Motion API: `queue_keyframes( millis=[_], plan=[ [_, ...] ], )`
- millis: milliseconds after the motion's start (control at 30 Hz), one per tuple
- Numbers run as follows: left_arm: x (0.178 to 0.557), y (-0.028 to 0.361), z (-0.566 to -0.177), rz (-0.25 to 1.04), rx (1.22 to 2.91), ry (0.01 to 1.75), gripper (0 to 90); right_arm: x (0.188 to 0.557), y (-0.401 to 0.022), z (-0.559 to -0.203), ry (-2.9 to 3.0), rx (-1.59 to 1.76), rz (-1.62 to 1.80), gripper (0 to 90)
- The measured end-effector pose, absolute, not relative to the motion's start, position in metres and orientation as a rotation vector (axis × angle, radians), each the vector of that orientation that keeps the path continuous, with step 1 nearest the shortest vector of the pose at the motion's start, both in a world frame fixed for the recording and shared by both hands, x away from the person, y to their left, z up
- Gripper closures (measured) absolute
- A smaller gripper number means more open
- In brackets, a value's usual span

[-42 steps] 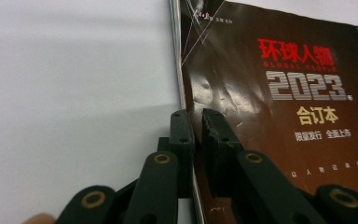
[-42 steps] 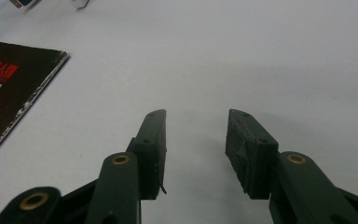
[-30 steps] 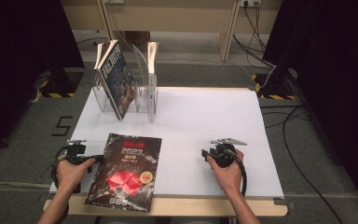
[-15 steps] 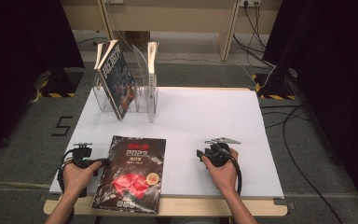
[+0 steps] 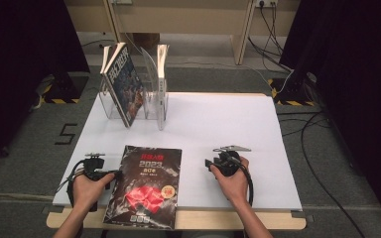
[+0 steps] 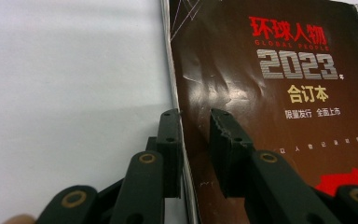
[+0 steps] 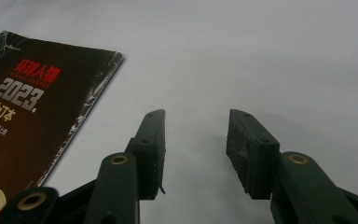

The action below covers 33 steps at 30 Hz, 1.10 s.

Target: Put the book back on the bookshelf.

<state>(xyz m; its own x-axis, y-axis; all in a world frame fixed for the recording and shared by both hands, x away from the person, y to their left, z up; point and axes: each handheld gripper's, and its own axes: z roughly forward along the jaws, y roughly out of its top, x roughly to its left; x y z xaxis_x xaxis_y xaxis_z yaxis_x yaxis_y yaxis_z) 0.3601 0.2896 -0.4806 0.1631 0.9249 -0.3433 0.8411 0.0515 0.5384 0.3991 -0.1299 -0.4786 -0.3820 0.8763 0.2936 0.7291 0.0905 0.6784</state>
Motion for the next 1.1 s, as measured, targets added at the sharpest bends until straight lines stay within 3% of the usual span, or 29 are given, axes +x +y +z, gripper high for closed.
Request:
queue_keyframes(
  millis=[700,1100],
  plan=[
    [0.355,0.266,-0.479,0.126,1.857,1.625,70.1,0.413,-0.102,-0.48,2.253,1.627,1.174,57.0],
    [0.348,0.251,-0.479,0.042,1.881,1.566,69.4,0.424,-0.092,-0.477,2.274,1.657,1.158,56.5]
  ],
)
